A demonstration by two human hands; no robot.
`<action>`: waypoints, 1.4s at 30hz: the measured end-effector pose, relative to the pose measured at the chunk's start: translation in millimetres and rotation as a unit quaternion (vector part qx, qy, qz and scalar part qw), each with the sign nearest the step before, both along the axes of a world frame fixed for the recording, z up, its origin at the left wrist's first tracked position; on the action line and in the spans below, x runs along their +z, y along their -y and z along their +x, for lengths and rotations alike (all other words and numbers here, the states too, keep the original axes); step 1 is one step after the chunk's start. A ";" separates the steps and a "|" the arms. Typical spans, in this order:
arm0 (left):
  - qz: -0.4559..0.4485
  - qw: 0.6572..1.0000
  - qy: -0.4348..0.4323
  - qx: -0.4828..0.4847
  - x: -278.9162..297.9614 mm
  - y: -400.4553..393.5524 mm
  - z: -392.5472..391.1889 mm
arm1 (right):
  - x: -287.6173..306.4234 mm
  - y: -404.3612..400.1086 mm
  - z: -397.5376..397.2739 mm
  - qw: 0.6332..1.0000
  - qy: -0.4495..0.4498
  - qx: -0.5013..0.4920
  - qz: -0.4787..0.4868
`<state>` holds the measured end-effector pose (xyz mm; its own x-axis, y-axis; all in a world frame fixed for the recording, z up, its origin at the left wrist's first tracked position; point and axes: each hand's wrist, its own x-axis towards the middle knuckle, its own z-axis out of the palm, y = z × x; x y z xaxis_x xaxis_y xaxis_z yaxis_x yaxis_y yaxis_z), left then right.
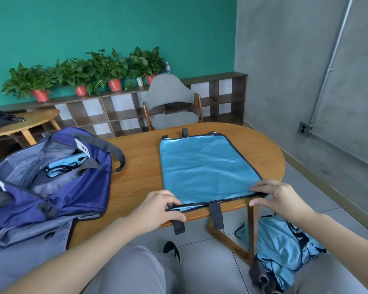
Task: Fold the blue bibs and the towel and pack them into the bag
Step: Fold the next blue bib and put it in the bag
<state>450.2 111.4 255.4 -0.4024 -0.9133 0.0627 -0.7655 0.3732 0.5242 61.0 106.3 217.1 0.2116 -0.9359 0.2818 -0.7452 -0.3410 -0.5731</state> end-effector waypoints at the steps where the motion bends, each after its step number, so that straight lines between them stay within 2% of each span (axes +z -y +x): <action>1: 0.007 1.000 0.004 0.005 -0.5 -2.3 2.4 | -0.6 -2.5 -1.5 1.000 -0.010 0.001 -0.004; 9: -0.010 0.999 -0.003 0.050 -8.0 -21.9 -4.7 | -7.0 -10.8 -1.1 0.995 -0.038 -0.009 -0.088; 13: -0.020 0.998 -0.007 0.064 -2.4 -29.2 -5.1 | 10.5 -19.7 3.0 0.998 -0.052 0.006 -0.042; 16: -0.011 0.995 -0.049 0.086 10.7 -34.3 -0.8 | 33.5 -29.6 7.1 1.000 -0.001 -0.006 0.026; 19: -0.005 0.987 -0.135 0.090 27.1 -35.6 6.1 | 60.7 -34.0 10.4 0.996 0.062 0.013 0.057; 23: -0.023 0.974 -0.205 0.091 55.8 -32.6 10.6 | 96.4 -31.5 13.7 0.971 0.208 0.043 0.111; 27: -0.025 0.960 -0.264 0.088 77.2 -18.3 8.3 | 110.9 -6.0 19.9 0.950 0.279 0.034 0.136; 32: -0.031 0.951 -0.287 0.114 70.9 31.2 15.3 | 105.5 54.8 35.4 0.956 0.264 0.008 0.126; 36: -0.057 0.950 -0.260 0.162 31.6 84.8 28.5 | 78.8 113.4 47.6 0.961 0.235 -0.023 0.143; 40: -0.066 0.950 -0.207 0.223 -17.6 110.7 36.8 | 27.5 147.1 55.7 0.979 0.149 -0.073 0.114; 42: -0.088 0.938 -0.225 0.249 -27.2 113.6 40.6 | 19.1 146.9 57.6 0.984 0.126 -0.075 0.104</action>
<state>490.8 -2.2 228.1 0.1744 -0.9408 0.2907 -0.5831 0.1392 0.8004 118.6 -40.5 236.2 0.0148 -0.9941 0.1075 -0.6032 -0.0947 -0.7920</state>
